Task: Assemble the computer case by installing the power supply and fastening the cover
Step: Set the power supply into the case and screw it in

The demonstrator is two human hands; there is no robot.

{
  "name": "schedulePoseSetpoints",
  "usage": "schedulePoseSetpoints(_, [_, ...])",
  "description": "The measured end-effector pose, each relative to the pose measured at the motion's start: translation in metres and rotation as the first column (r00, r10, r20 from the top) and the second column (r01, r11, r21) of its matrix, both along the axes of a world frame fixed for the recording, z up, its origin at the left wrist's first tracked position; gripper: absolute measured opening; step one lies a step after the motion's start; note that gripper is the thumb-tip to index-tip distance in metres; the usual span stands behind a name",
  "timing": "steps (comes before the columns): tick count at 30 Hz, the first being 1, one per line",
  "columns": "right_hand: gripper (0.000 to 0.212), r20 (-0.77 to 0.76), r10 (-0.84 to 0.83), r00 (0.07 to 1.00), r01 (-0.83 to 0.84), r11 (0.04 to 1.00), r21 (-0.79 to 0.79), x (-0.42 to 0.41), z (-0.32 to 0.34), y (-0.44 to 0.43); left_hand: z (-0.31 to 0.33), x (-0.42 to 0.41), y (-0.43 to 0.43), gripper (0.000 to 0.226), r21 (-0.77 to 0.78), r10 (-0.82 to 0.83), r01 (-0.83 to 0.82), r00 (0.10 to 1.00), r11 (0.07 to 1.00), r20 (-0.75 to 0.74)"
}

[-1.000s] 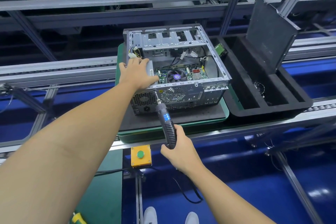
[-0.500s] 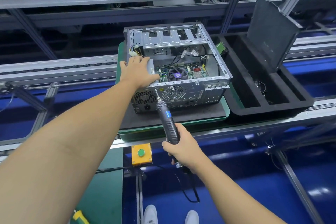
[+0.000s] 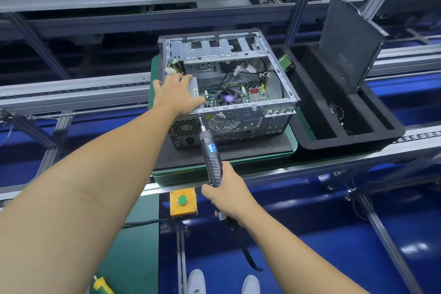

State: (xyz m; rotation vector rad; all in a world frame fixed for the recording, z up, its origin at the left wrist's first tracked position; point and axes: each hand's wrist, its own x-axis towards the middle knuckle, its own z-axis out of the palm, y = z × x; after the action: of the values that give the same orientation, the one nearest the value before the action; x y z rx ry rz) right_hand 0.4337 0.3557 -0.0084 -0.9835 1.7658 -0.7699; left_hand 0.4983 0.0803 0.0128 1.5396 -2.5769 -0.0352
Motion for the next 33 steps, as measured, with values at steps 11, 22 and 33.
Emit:
schedulePoseSetpoints(11, [0.024,0.688,-0.153,0.71,0.177,0.984,0.036,0.014,0.012,0.0,0.0,0.0,0.0,0.09,-0.003,0.012,-0.012,1.0,1.0,0.002])
schedulePoseSetpoints(22, [0.032,0.774,-0.165,0.611,0.198,0.979,0.053,0.021,0.016,0.002,0.002,-0.004,-0.009,0.094,-0.008,-0.065,0.066,0.994,0.998,0.089])
schedulePoseSetpoints(33, [0.036,0.723,-0.137,0.677,0.189,0.982,0.009,0.019,0.008,0.005,-0.001,-0.012,-0.015,0.087,0.01,-0.097,0.096,0.984,0.995,0.149])
